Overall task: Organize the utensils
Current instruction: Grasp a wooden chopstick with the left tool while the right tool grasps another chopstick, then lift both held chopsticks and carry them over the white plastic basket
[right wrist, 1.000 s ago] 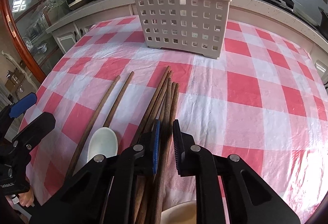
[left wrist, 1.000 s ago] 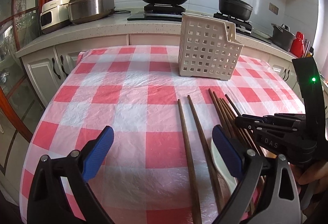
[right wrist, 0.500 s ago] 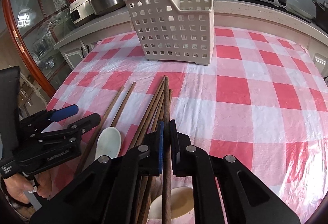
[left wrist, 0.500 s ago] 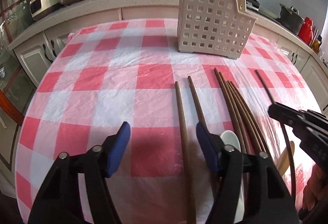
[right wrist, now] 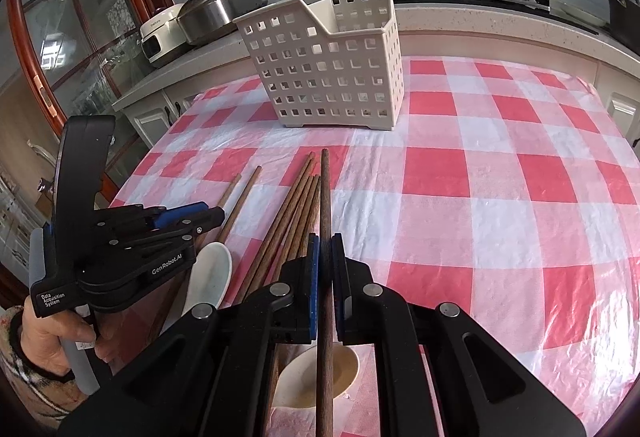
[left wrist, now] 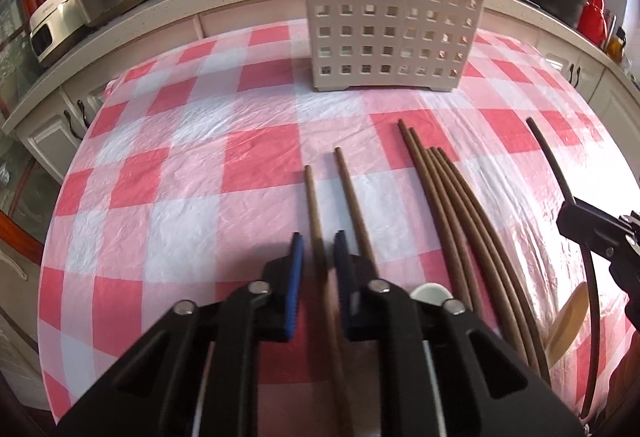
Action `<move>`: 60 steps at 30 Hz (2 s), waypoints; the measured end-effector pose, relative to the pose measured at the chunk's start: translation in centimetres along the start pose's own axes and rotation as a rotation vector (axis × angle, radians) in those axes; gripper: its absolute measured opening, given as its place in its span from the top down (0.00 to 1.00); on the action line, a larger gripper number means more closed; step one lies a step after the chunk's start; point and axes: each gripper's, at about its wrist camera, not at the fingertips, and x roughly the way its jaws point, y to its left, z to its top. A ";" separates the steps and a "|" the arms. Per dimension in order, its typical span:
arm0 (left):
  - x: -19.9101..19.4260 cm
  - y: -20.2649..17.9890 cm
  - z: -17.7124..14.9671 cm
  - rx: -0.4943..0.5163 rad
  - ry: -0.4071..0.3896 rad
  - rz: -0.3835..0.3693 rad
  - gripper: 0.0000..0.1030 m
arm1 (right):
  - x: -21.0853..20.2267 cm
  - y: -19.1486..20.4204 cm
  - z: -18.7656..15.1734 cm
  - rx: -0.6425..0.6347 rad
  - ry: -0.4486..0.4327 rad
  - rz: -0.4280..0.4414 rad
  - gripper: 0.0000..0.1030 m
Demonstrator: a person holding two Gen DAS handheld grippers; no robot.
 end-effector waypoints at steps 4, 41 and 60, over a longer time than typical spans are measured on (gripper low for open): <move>0.0 -0.3 0.0 0.005 -0.001 -0.003 0.93 | -0.5 -0.2 0.1 0.002 -0.014 -0.005 0.92; -19.5 1.8 -3.8 -0.056 -0.480 -0.135 0.95 | -12.1 3.7 1.3 -0.109 -0.276 -0.086 0.92; -22.2 1.1 -4.4 -0.023 -0.559 -0.090 0.95 | -14.9 4.7 0.8 -0.158 -0.358 -0.125 0.92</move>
